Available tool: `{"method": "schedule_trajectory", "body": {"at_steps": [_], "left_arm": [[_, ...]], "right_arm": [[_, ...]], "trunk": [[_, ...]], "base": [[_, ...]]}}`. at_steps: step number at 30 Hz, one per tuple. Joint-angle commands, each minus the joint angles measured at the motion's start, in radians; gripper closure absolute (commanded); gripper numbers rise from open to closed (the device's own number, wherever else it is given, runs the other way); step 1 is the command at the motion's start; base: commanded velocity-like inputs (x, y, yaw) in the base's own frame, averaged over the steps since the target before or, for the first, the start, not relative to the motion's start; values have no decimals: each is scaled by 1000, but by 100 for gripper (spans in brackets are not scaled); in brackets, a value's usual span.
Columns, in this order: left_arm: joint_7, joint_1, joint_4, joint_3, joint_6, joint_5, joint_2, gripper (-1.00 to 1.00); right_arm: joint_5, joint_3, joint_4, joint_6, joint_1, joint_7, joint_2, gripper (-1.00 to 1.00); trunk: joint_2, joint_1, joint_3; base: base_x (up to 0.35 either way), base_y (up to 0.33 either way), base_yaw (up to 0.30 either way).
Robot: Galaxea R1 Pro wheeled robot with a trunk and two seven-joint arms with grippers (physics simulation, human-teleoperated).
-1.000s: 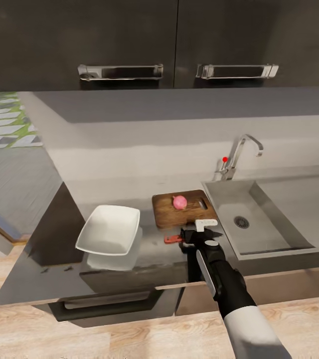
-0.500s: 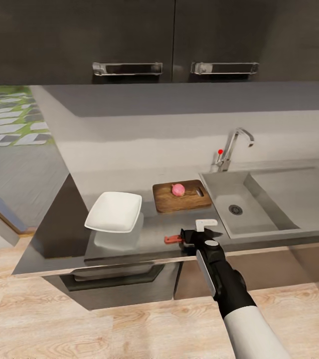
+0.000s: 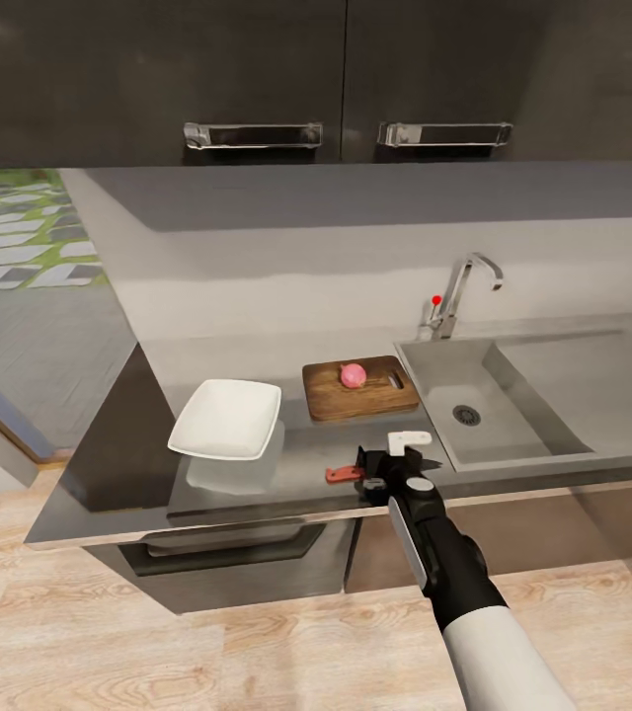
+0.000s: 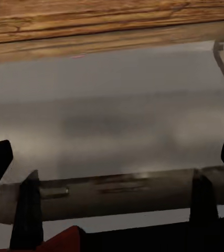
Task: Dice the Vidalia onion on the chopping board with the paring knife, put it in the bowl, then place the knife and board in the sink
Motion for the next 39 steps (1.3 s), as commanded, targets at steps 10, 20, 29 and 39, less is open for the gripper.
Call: {"method": "schedule_trajectory", "body": {"at_steps": [10,20,29,39], "left_arm": [[2,2,33,-2,-1,7,0,-100],[2,2,34,-2,-1,7,-1,-100],[2,2,33,-2,-1,6,-1,-100],[2,2,34,-2,-1,7,0,-100]], "right_arm": [[10,-1,-32,-45,-1,-8,0,-100],[12,20,-157,-17,-1,-16,0,-100],[14,46,-250,54,-1,-107,0,-100],[7,127,-263,91,-1,-458,0,-100]], "trunk": [[-2,1,-2],[-2,1,-2],[-2,1,-2],[-2,1,-2]], "base": [[0,0,0],[0,1,0],[0,157,0],[0,256,0]]}}
